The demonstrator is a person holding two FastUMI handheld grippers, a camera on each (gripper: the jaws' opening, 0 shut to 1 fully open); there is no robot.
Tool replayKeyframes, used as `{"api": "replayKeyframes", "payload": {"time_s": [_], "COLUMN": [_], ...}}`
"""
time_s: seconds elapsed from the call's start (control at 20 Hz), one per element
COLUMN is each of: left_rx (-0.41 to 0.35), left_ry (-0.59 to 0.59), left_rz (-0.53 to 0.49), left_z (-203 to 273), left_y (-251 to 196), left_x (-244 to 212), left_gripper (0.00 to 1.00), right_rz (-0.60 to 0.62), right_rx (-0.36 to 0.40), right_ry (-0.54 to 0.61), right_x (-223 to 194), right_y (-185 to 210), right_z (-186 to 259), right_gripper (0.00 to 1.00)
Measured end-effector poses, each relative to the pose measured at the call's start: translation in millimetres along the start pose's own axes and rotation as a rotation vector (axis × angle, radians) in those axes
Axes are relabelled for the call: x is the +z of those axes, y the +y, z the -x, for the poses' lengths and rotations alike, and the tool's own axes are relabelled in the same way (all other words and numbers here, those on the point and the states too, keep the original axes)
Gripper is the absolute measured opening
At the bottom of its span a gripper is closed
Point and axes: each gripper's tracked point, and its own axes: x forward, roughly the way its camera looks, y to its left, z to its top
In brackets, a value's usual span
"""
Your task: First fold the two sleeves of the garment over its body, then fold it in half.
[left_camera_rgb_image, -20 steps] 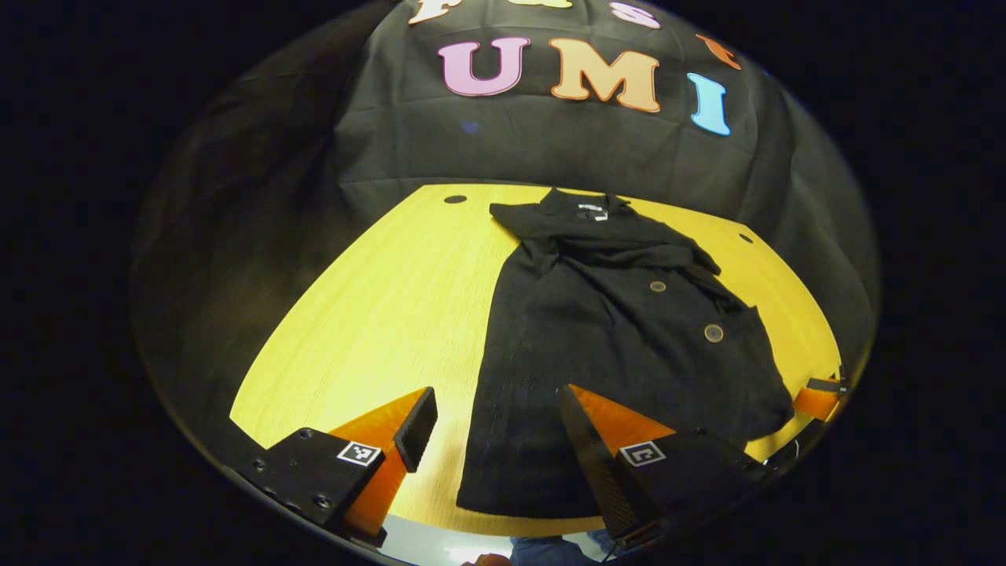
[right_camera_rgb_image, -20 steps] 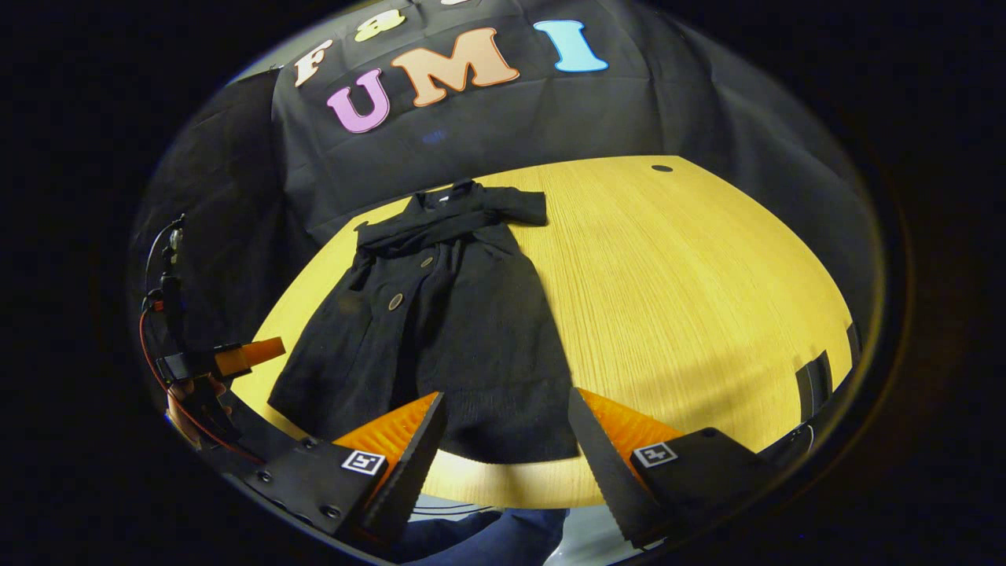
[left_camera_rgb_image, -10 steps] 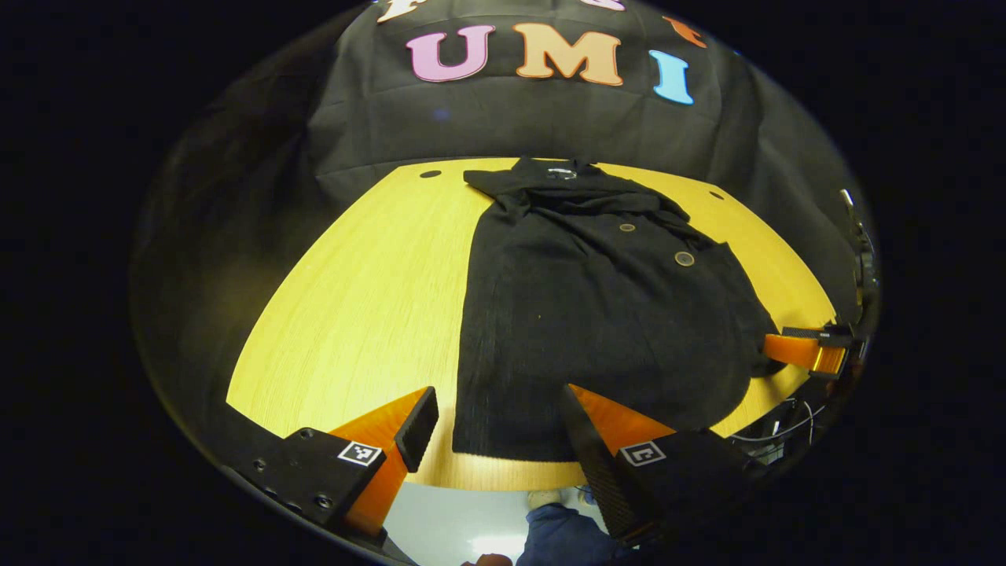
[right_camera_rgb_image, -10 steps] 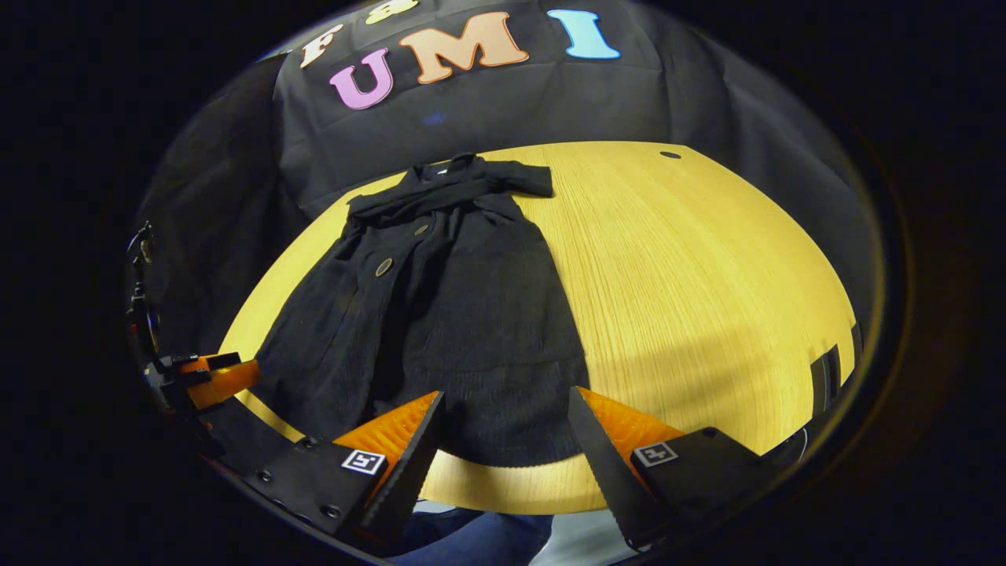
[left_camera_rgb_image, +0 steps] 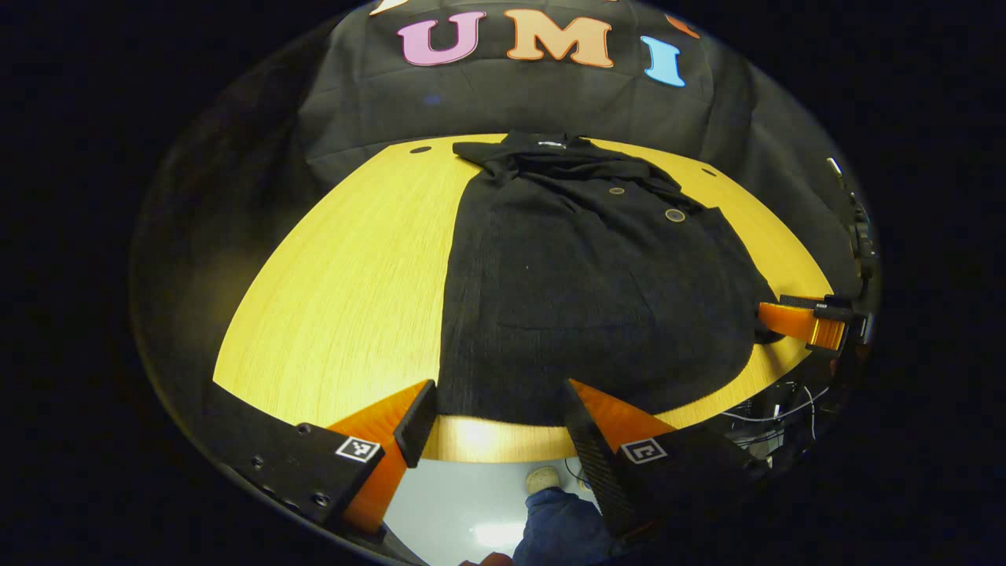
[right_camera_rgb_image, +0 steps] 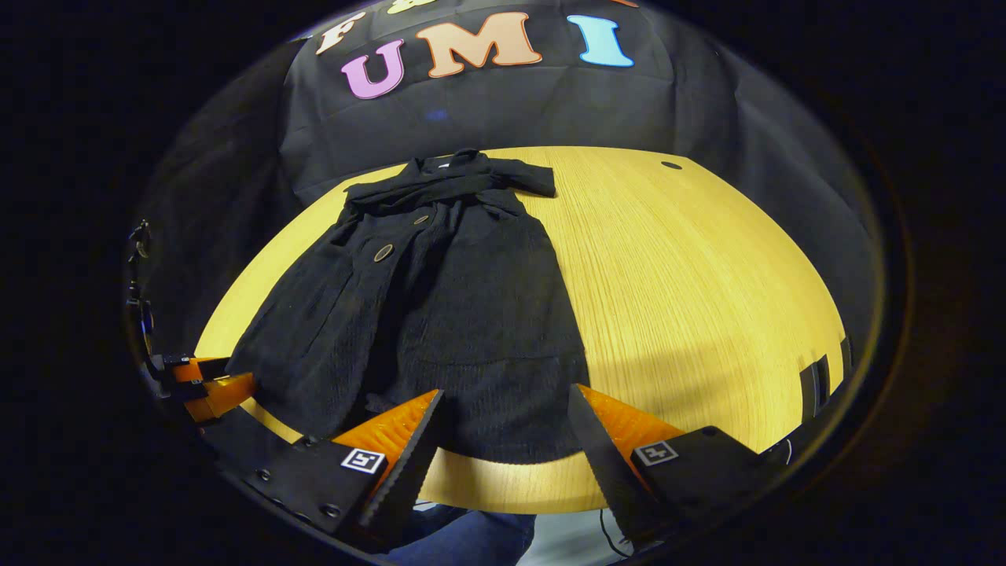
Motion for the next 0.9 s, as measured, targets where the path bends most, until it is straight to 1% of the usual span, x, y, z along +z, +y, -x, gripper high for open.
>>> {"api": "replayKeyframes", "payload": {"time_s": [0.1,0.2,0.4,0.55,0.6,0.65,0.7,0.75,0.8,0.85,0.9], "left_rx": [0.001,0.005,0.018,0.007,-0.001,-0.007,-0.014,-0.019,-0.025,-0.031,-0.035], "left_ry": [-0.01,-0.026,-0.052,-0.052,-0.052,-0.048,-0.046,-0.04,-0.036,-0.034,-0.031], "left_rz": [0.0,0.023,0.029,0.025,0.019,0.012,0.005,-0.002,-0.005,-0.005,-0.006], "left_z": [-1,-1,-3,-3,-4,-4,-3,-4,-4,-3,-2], "left_y": [0,2,1,-4,-7,-10,-12,-14,-16,-17,-18], "left_x": [1,0,-2,-2,-1,-2,-1,-2,-2,-2,-2], "left_gripper": [0.94,0.94,0.95,0.92,0.89,0.81,0.76,0.66,0.63,0.55,0.52], "right_rz": [0.007,0.019,0.042,0.031,0.035,0.039,0.041,0.045,0.047,0.047,0.051], "right_rx": [-0.006,-0.015,-0.038,-0.041,-0.042,-0.043,-0.039,-0.041,-0.038,-0.034,-0.035], "right_ry": [-0.003,-0.011,-0.036,-0.044,-0.042,-0.038,-0.035,-0.035,-0.034,-0.034,-0.036], "right_x": [0,-1,-3,-3,-4,-4,-5,-4,-5,-5,-5], "right_y": [0,0,1,1,1,1,2,2,3,5,6], "right_z": [0,-1,-2,-2,-3,-3,-4,-5,-3,-3,-4], "right_gripper": [0.99,0.99,0.99,0.99,0.93,0.93,0.99,0.93,0.91,0.95,0.85]}}
